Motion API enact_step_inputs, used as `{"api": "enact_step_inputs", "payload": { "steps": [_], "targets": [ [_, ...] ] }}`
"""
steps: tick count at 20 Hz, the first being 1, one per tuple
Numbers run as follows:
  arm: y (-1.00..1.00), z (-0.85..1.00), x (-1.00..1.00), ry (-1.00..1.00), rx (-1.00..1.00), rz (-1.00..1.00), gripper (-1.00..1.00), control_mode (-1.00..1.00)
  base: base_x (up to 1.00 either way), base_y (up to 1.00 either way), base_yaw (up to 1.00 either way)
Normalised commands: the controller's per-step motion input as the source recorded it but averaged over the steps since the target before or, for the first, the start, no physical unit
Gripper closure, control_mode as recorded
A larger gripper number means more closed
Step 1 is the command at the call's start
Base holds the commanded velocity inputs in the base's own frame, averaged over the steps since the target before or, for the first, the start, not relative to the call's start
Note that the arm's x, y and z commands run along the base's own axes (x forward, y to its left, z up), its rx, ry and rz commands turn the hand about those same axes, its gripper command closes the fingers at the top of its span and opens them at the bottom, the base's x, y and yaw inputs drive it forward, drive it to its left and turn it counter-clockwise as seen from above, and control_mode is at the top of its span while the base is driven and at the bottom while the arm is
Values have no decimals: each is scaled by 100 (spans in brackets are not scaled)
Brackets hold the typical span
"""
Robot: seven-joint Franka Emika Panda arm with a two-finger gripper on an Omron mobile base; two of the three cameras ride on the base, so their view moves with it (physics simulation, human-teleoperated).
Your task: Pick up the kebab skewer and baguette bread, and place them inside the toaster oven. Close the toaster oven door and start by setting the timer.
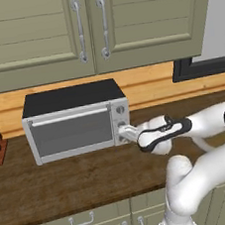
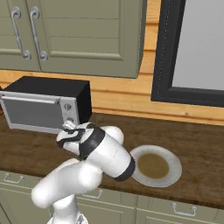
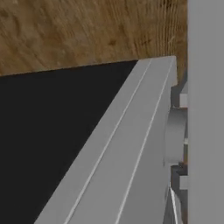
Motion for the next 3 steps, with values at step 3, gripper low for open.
{"api": "enact_step_inputs", "payload": {
  "steps": [3],
  "targets": [
    [-50,-18,0,0,23,7,100,-100,0,0,0]
  ]
}}
